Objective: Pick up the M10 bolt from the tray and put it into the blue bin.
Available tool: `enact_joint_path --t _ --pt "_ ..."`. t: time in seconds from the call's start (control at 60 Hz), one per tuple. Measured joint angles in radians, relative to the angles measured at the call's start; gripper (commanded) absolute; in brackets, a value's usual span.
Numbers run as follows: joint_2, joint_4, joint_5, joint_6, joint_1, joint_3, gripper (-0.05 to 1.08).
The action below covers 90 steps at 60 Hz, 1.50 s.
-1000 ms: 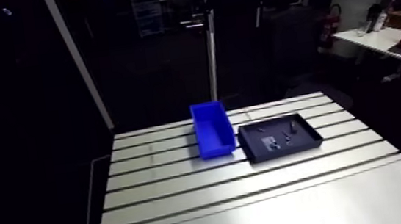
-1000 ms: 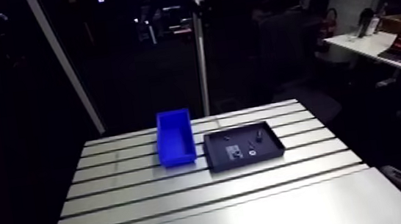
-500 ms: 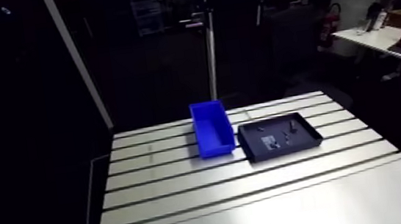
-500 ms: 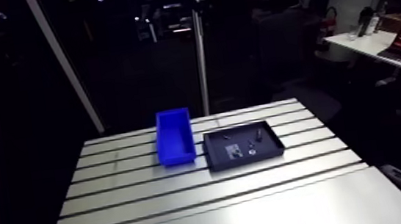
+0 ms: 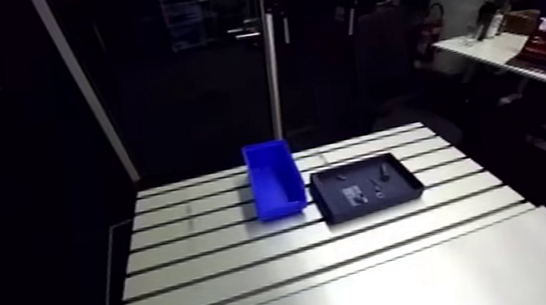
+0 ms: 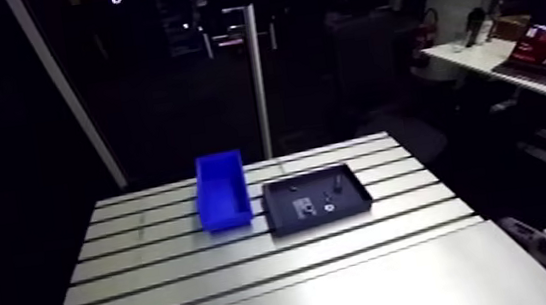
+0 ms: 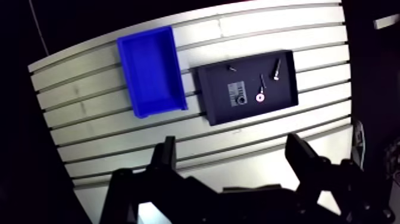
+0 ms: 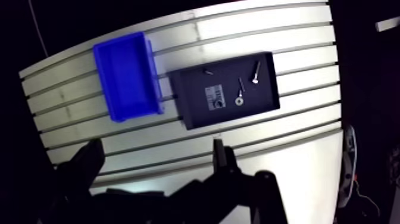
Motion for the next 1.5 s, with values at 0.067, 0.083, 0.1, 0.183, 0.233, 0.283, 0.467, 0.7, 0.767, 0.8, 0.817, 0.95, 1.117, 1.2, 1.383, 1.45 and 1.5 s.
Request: enact_joint_path --t 0.067,0.083,0.1,0.183,0.233,0.283,0.467,0.7,0.767,0.8,0.817,0.95,1.117,1.2,1.383,1.45,1.5 --pt "0.001 0.000 0.001 0.000 -0.012 0.001 0.01" --pt "0.001 0.000 0.001 0.000 -0.015 0.001 0.01" --pt "0.001 0.000 0.001 0.000 -0.019 0.001 0.01" --pt "0.002 -0.001 0.001 -0.001 -0.033 0.002 0.01" --pt "0.003 -0.004 0.002 -0.001 -0.041 0.003 0.01" --pt "0.005 -0.008 0.002 -0.001 -0.048 0.005 0.01" --pt "0.015 -0.022 0.004 -0.001 -0.071 0.010 0.01" --pt "0.034 -0.051 0.011 -0.004 -0.101 0.026 0.01" --pt "0.040 -0.065 0.012 -0.006 -0.108 0.033 0.01" --pt "0.043 -0.071 0.012 -0.006 -0.111 0.037 0.01" --pt "0.044 -0.073 0.012 -0.006 -0.113 0.038 0.01" --pt "0.057 -0.089 0.012 -0.007 -0.131 0.055 0.01" --pt "0.071 -0.125 0.013 -0.008 -0.152 0.081 0.01" --pt "0.079 -0.144 0.013 -0.008 -0.159 0.095 0.01" --pt "0.095 -0.178 0.013 -0.009 -0.177 0.124 0.01" --pt "0.099 -0.191 0.013 -0.009 -0.183 0.135 0.01" --pt "0.103 -0.203 0.013 -0.009 -0.187 0.145 0.01"
